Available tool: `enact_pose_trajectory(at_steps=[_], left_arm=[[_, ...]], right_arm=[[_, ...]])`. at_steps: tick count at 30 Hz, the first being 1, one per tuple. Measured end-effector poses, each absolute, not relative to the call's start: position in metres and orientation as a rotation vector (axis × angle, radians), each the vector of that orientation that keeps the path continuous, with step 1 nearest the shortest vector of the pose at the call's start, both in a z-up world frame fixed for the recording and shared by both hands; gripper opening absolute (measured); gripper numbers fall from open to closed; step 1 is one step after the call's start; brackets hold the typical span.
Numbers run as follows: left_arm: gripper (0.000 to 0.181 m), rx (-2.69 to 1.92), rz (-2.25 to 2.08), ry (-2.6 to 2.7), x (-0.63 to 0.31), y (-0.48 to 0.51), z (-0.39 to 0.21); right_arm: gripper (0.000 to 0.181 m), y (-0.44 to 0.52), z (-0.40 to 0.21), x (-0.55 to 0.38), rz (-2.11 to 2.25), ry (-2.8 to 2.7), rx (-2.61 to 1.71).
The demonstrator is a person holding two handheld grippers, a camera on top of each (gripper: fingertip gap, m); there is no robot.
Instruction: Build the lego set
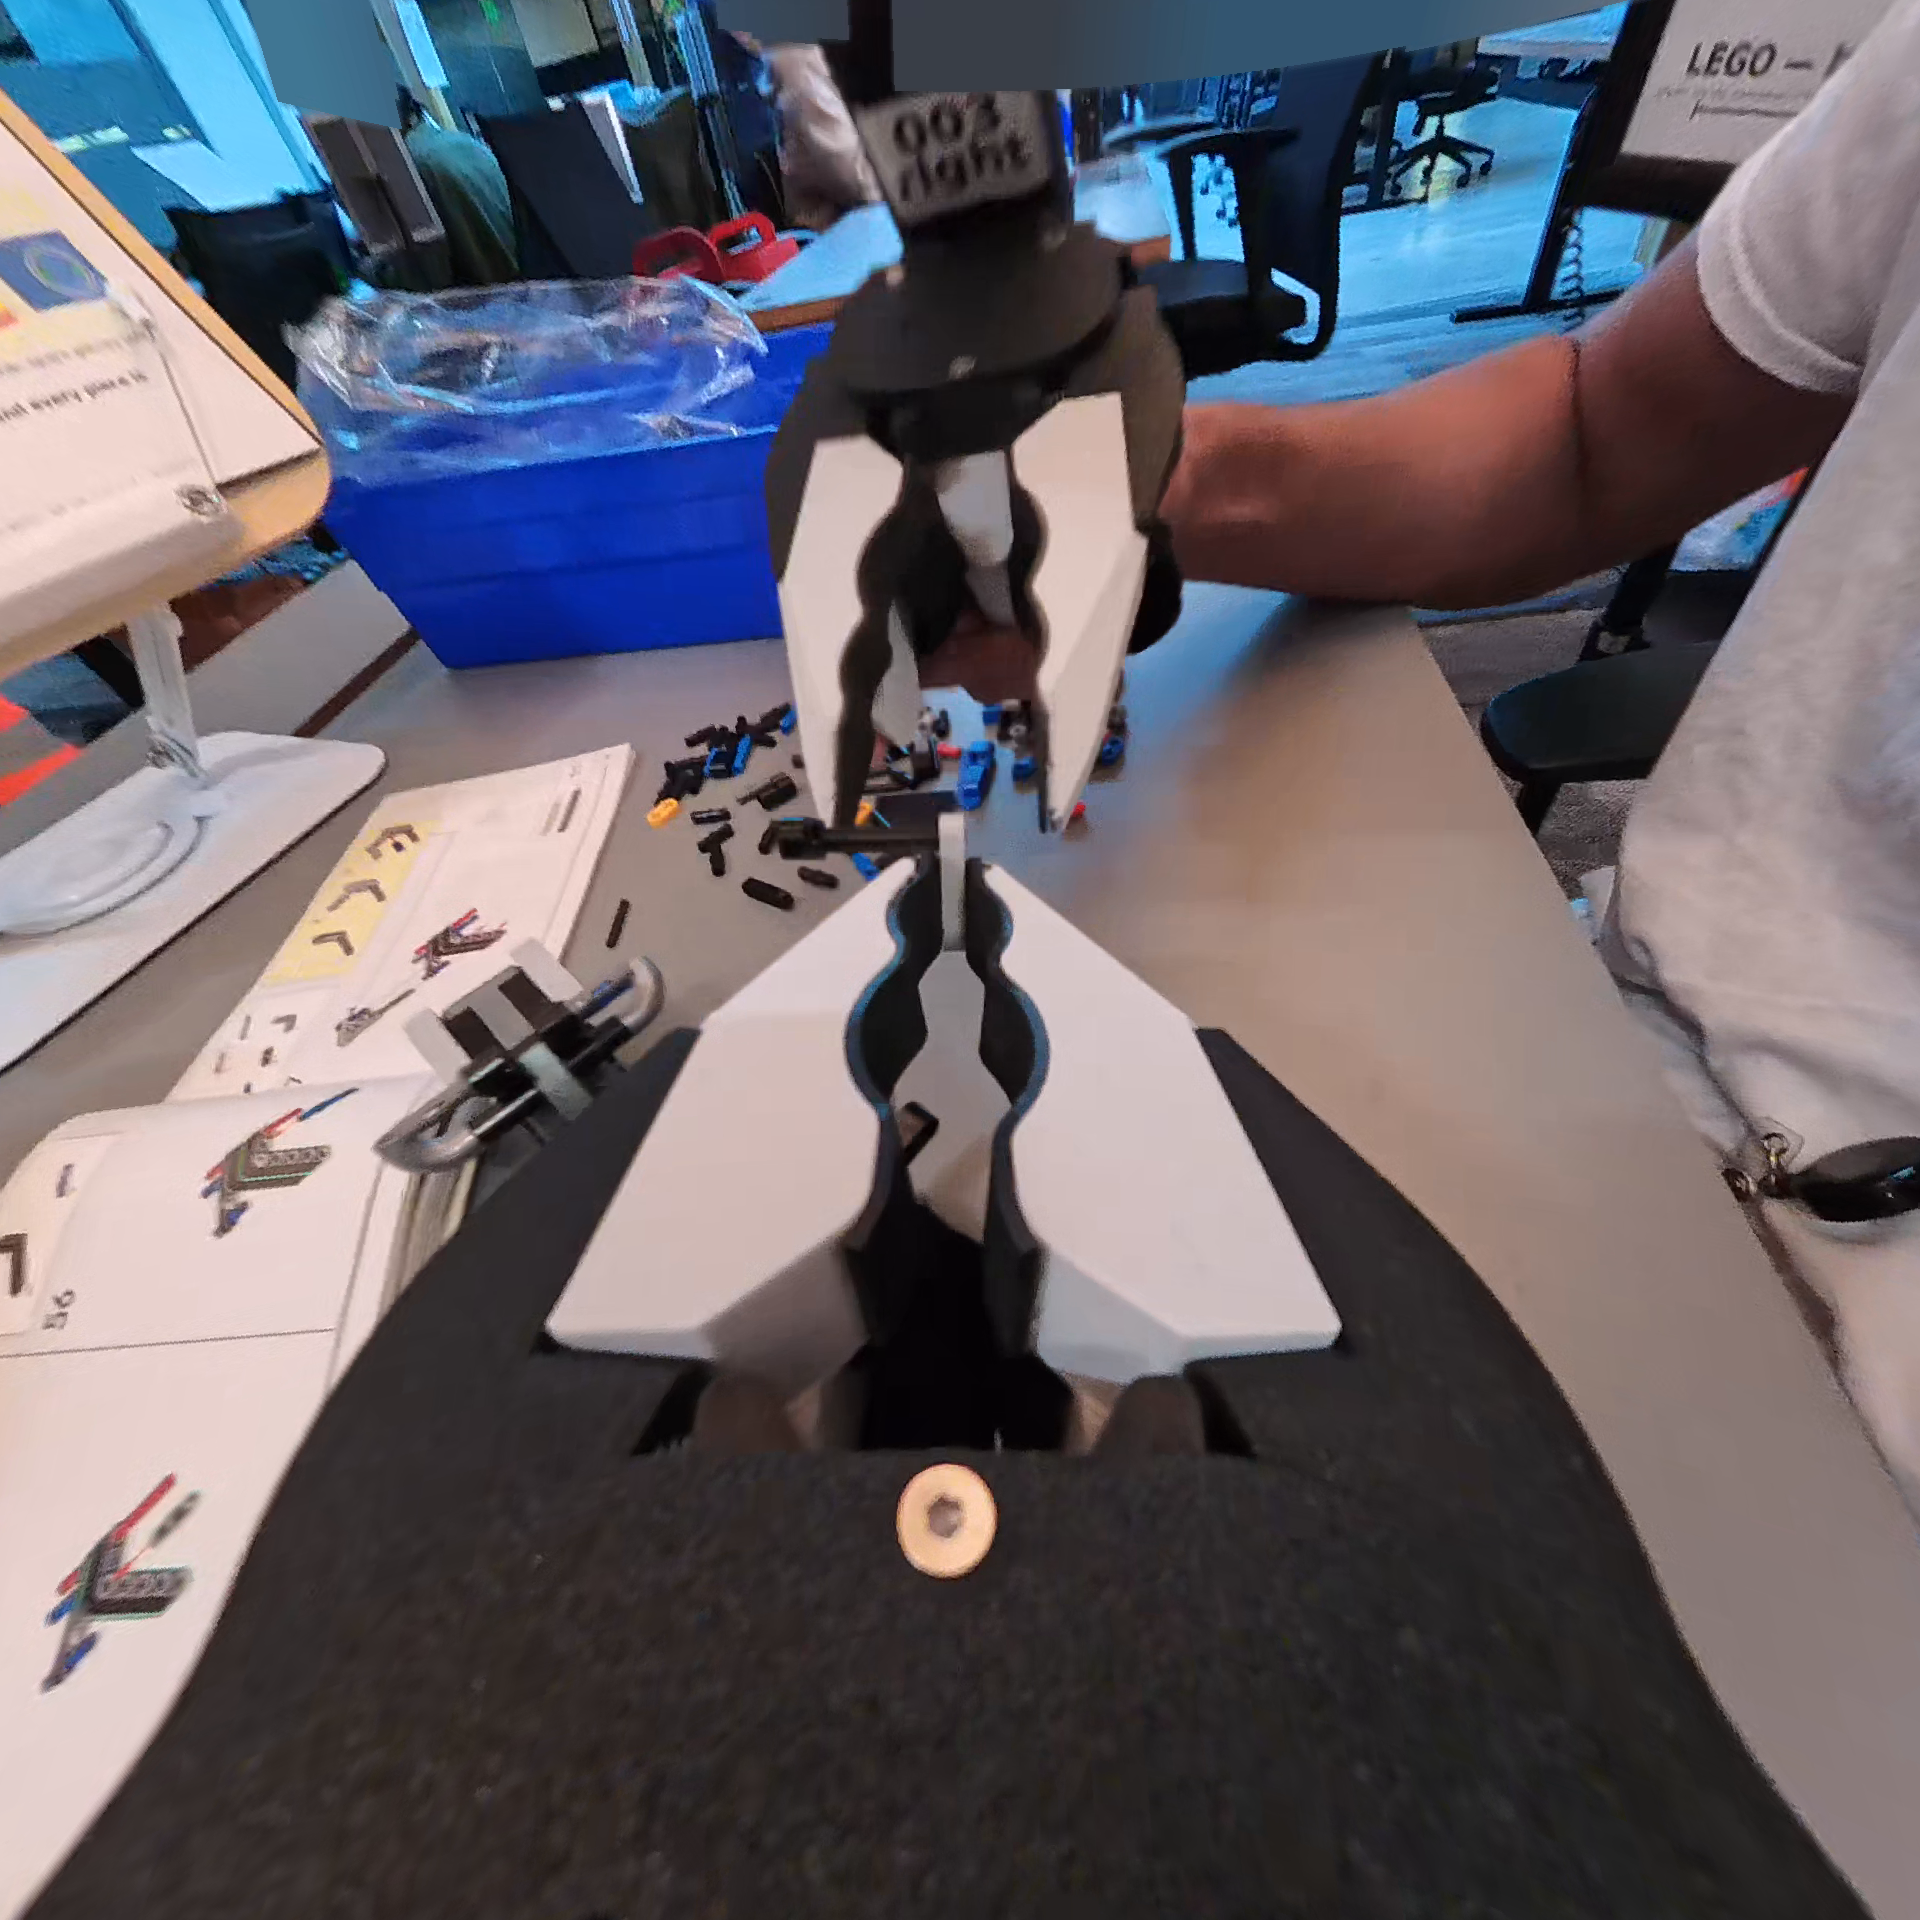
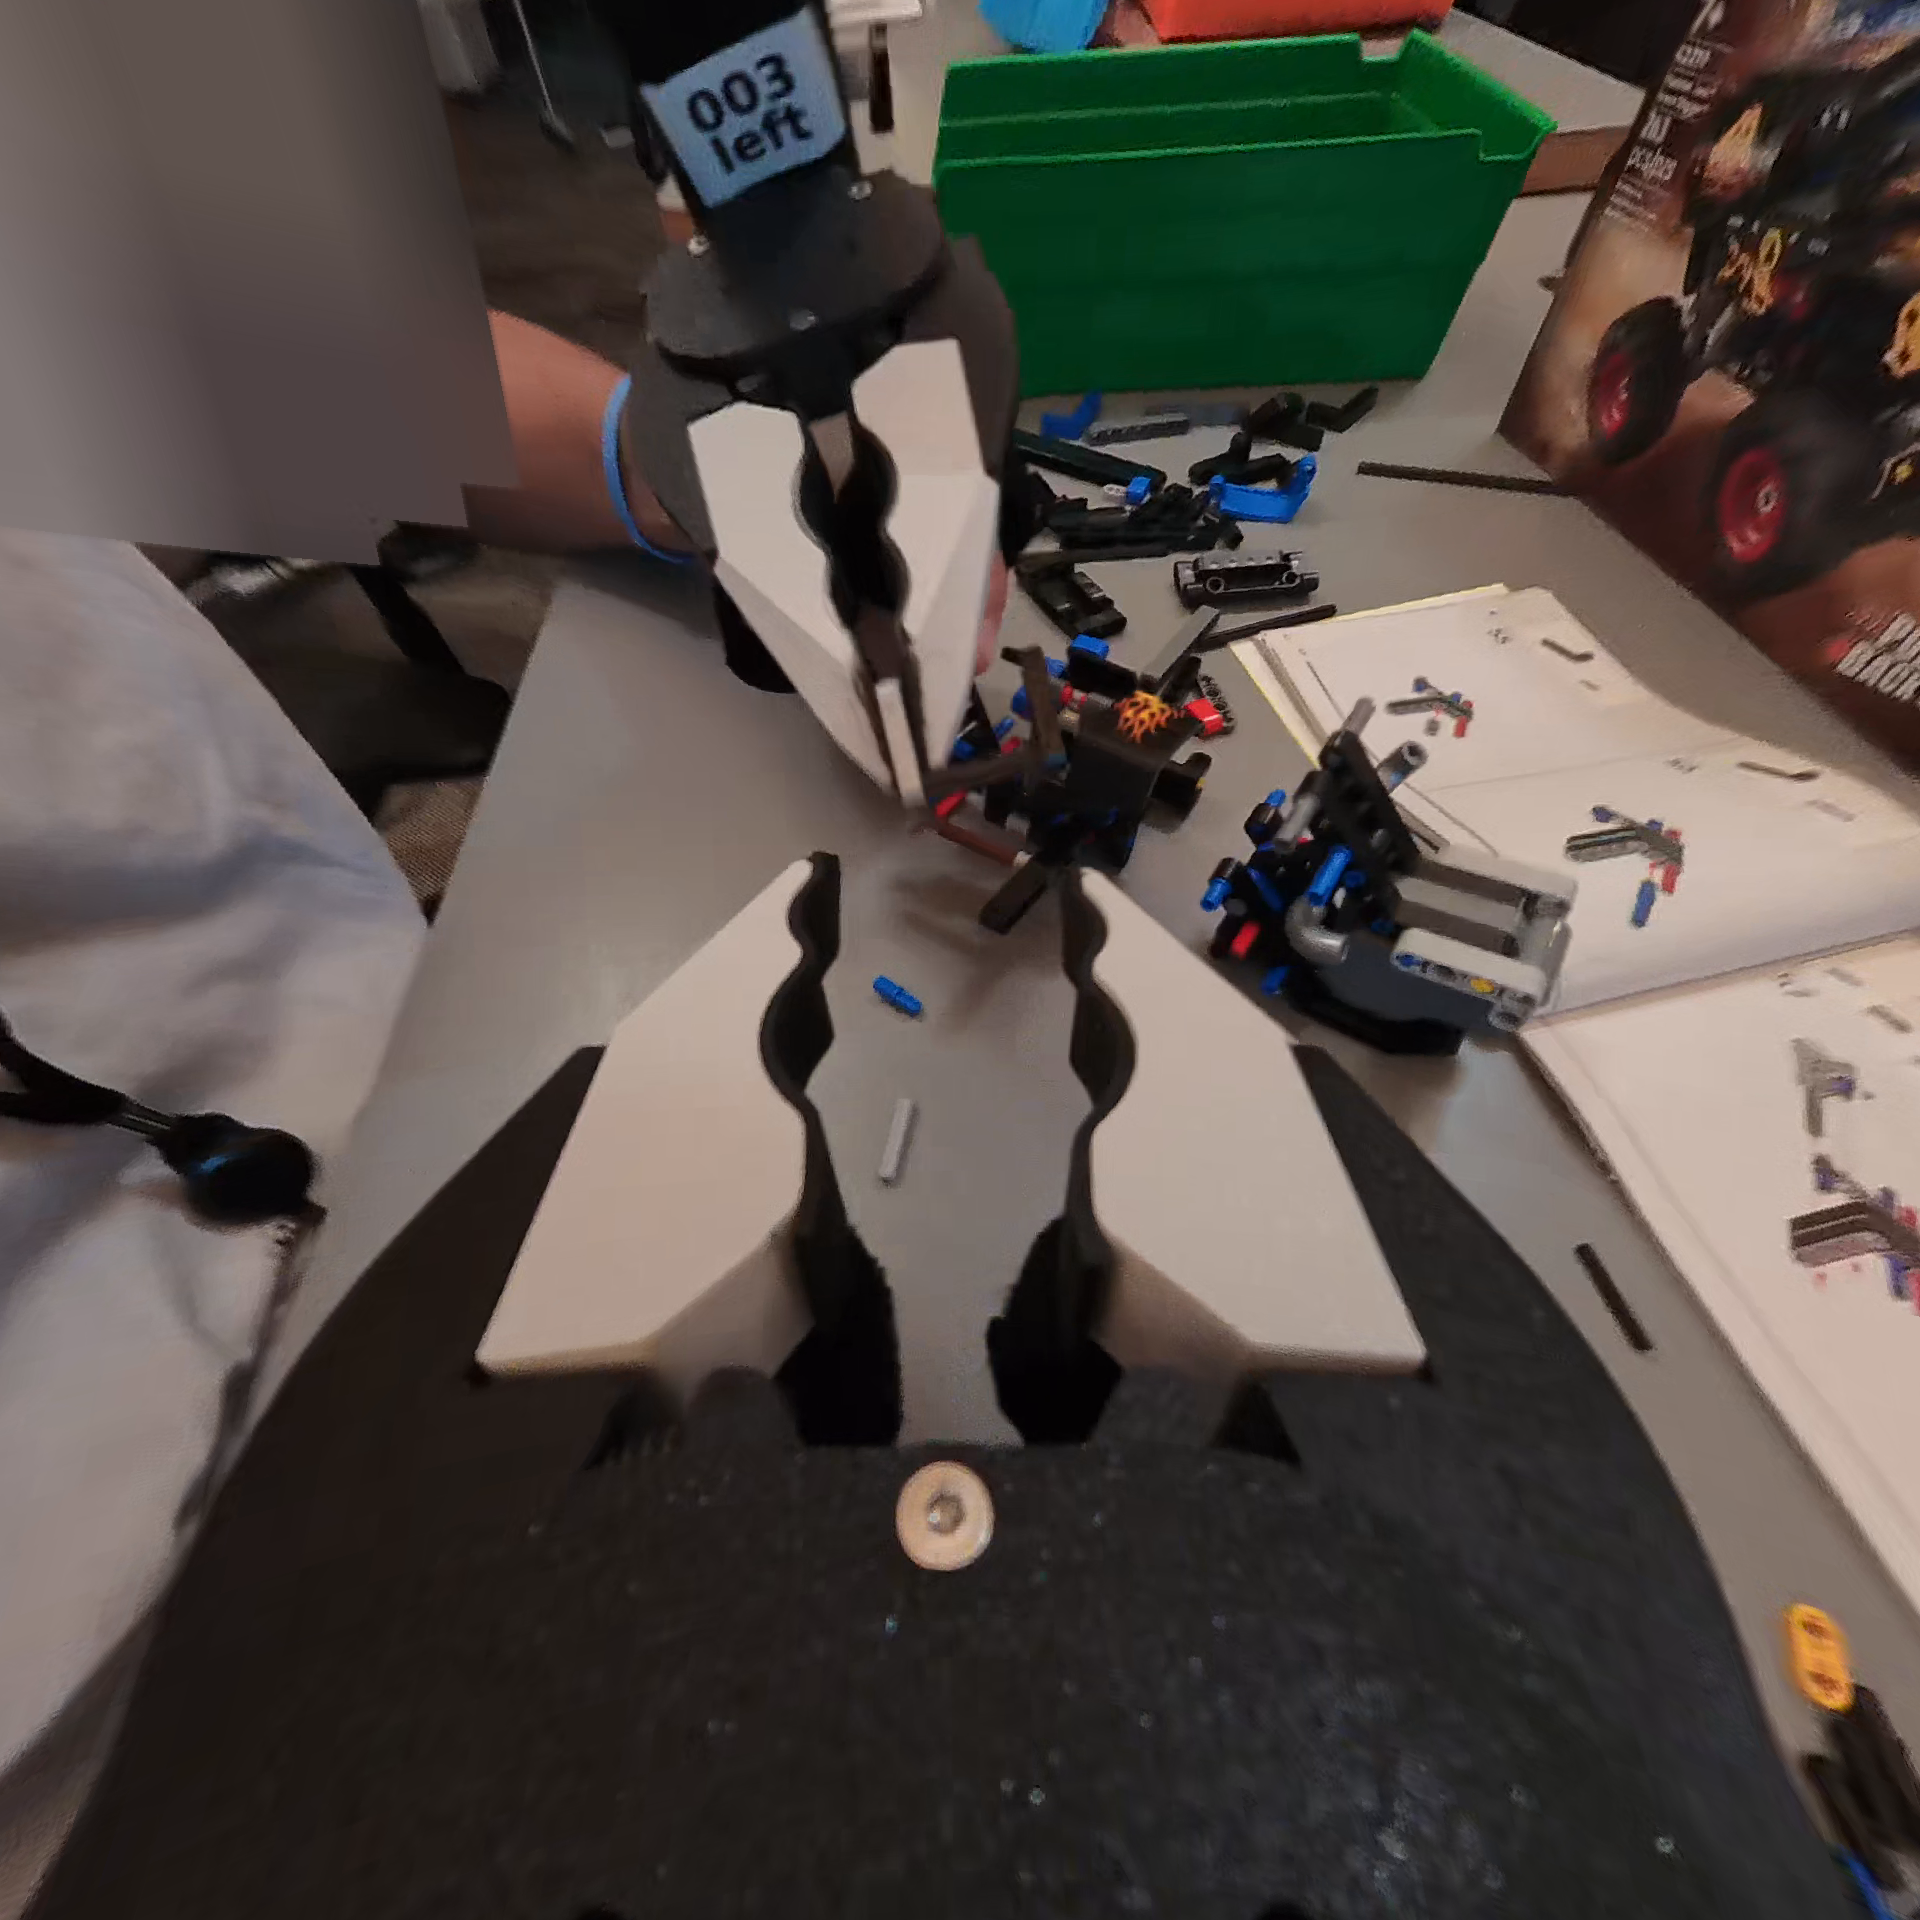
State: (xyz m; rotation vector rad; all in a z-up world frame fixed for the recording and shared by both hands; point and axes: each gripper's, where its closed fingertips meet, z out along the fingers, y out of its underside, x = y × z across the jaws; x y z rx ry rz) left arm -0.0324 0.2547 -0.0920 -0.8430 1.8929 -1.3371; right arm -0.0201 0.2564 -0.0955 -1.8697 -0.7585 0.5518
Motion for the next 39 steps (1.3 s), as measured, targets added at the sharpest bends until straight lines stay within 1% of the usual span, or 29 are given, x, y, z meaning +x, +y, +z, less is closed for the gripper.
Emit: enact_pose_trajectory(at_steps=[3,5,6,12,16,17,31,35,39], left_arm=[[0.002,-0.84,-1.291,1.955,-0.031,0.249,-0.104],[0.002,-0.813,-1.216,1.997,-0.031,0.246,-0.113],[0.002,-0.791,-1.192,2.016,-0.032,0.243,-0.116],[0.002,-0.664,-1.029,2.062,-0.033,0.234,-0.125],[0.002,-0.664,-1.036,2.041,-0.033,0.236,-0.122],[0.003,-0.673,-1.03,2.045,-0.033,0.237,-0.122],[0.002,-0.668,-0.933,2.094,-0.034,0.242,-0.132],[0.001,-0.645,-0.92,2.077,-0.035,0.243,-0.128],[0.001,-0.632,-0.914,2.069,-0.036,0.242,-0.125]], right_arm=[[0.044,0.259,-0.103,-0.023,0.389,-0.82,-1.902],[0.043,0.26,-0.106,-0.02,0.313,-0.829,-1.897],[0.038,0.259,-0.107,-0.02,0.3,-0.838,-1.896],[0.038,0.251,-0.117,-0.034,0.277,-0.957,-1.878],[0.035,0.25,-0.113,-0.034,0.236,-0.982,-1.83],[0.032,0.252,-0.11,-0.033,0.212,-0.974,-1.814],[0.033,0.255,-0.111,-0.035,0.109,-0.98,-1.77],[0.032,0.257,-0.116,-0.03,0.011,-1.002,-1.77],[0.032,0.256,-0.113,-0.032,0.024,-1.005,-1.75]])
